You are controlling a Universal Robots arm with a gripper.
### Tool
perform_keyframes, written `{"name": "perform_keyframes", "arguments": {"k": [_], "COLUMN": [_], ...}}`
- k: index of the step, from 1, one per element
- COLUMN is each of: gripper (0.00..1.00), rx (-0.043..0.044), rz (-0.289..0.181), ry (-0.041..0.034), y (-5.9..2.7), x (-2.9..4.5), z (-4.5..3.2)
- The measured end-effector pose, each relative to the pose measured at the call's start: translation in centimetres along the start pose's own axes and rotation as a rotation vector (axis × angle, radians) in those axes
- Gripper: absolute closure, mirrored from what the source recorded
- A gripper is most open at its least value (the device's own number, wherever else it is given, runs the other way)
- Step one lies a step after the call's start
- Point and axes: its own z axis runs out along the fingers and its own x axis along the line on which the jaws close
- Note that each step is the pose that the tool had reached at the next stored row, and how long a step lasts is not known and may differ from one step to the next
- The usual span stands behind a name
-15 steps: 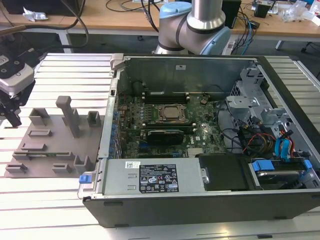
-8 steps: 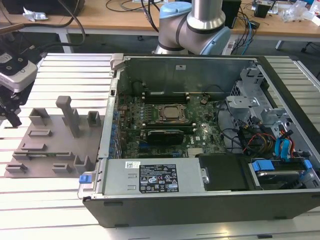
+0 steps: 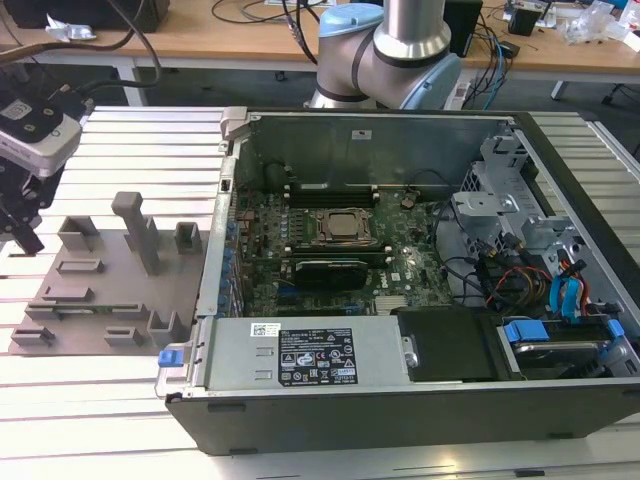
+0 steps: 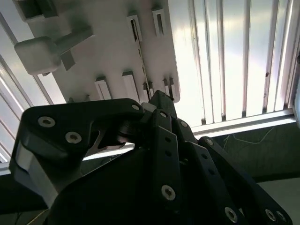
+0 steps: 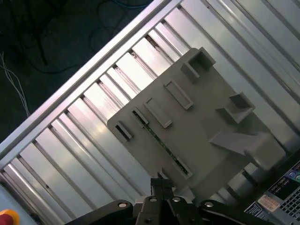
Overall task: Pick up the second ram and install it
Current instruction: 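Pick up the second ram and move it above second insertion slot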
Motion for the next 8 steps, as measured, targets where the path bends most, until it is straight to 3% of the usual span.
{"name": "perform_keyframes", "arguments": {"k": [8], "gripper": [0.90], "rx": [-0.0004], "rz": [-0.100], "ry": [-0.0015], "y": [0.01], "x": [0.00], "z": [-0.01]}}
